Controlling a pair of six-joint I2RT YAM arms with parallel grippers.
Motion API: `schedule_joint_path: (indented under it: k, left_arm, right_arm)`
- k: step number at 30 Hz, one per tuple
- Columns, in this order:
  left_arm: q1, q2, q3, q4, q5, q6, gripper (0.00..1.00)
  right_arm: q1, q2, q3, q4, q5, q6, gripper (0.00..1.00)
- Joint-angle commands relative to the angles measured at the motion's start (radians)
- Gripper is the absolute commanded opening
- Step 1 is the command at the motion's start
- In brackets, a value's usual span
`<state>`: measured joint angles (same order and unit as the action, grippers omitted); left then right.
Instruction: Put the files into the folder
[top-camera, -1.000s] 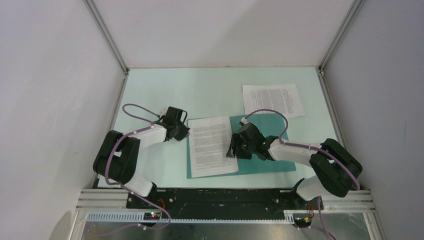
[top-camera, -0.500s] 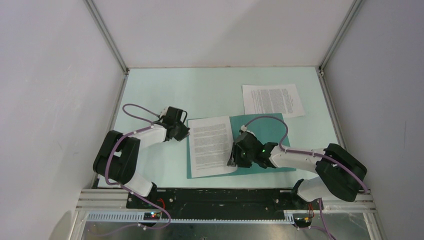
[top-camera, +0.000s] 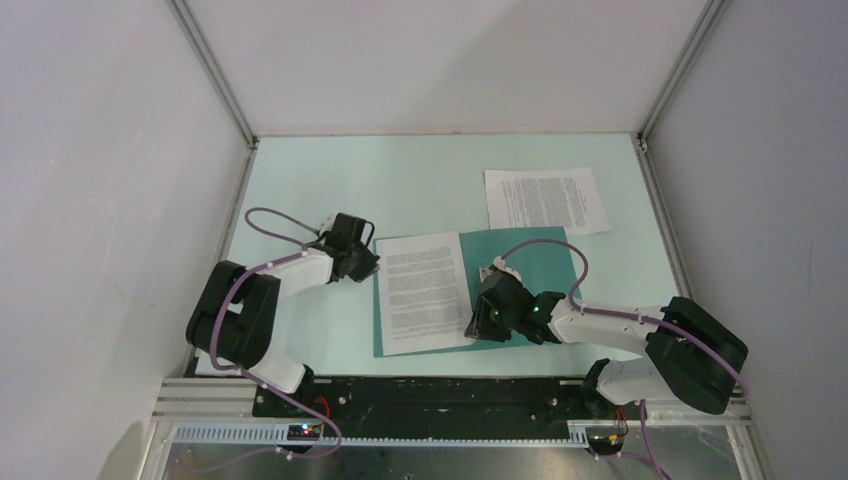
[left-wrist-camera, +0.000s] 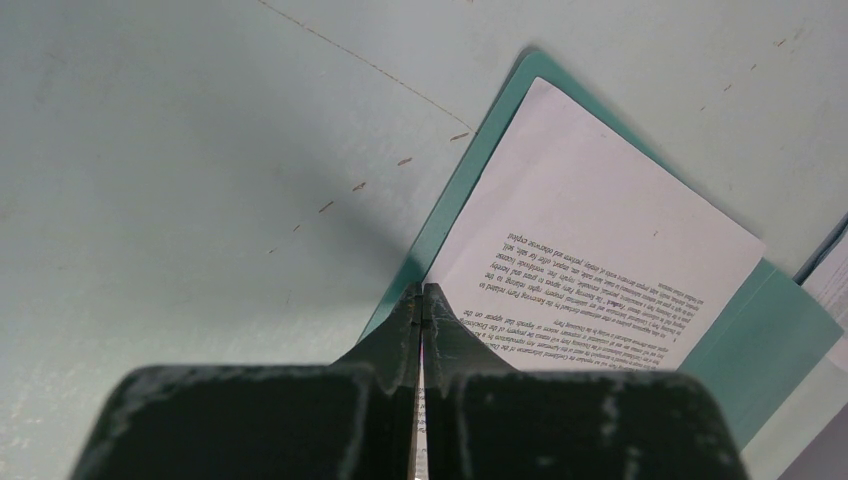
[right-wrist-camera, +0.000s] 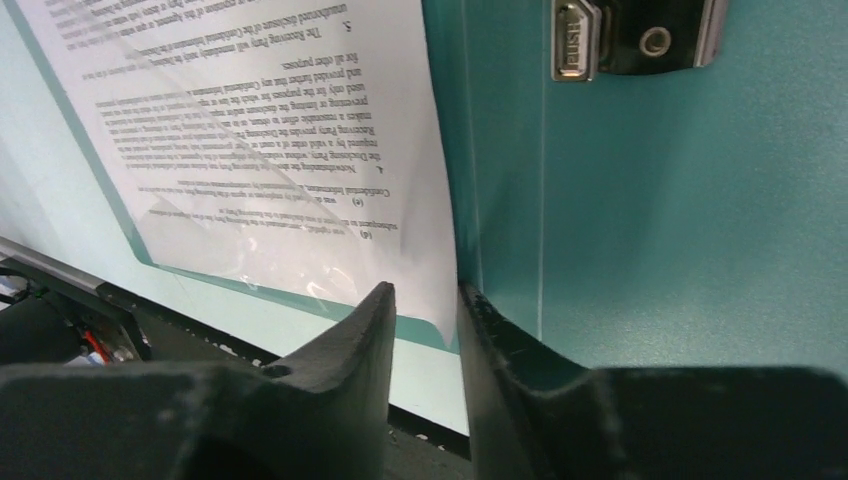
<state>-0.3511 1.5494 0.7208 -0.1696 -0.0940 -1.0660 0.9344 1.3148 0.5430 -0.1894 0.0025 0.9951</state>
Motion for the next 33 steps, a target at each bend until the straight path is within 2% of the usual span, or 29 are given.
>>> schedule_joint_path:
  k: [1,9,13,22,30,33]
  left_arm:
    - [0.011,0.021,-0.033,-0.09,-0.041,0.007,0.0]
    - [0.01,0.026,-0.036,-0.09,-0.041,0.004,0.0]
    - [0.011,0.025,-0.039,-0.091,-0.041,0.002,0.0]
    - [0.011,0.023,-0.042,-0.091,-0.041,0.002,0.0]
    - [0.009,0.018,-0.041,-0.09,-0.04,0.003,0.0]
    - [0.011,0.006,-0.033,-0.09,-0.041,0.013,0.0]
  right_arm:
    - [0.011,0.017,-0.031,-0.064,0.032,0.016,0.28]
    - [0.034,0.034,-0.035,-0.04,0.015,0.032,0.06]
    - [0.045,0.054,-0.035,-0.007,0.01,0.046,0.0]
    - [0.06,0.099,-0.035,0.072,-0.043,0.073,0.0]
    - [0.067,0.052,-0.034,0.004,-0.005,0.065,0.0]
    - [0.068,0.04,-0.034,-0.011,-0.003,0.059,0.07]
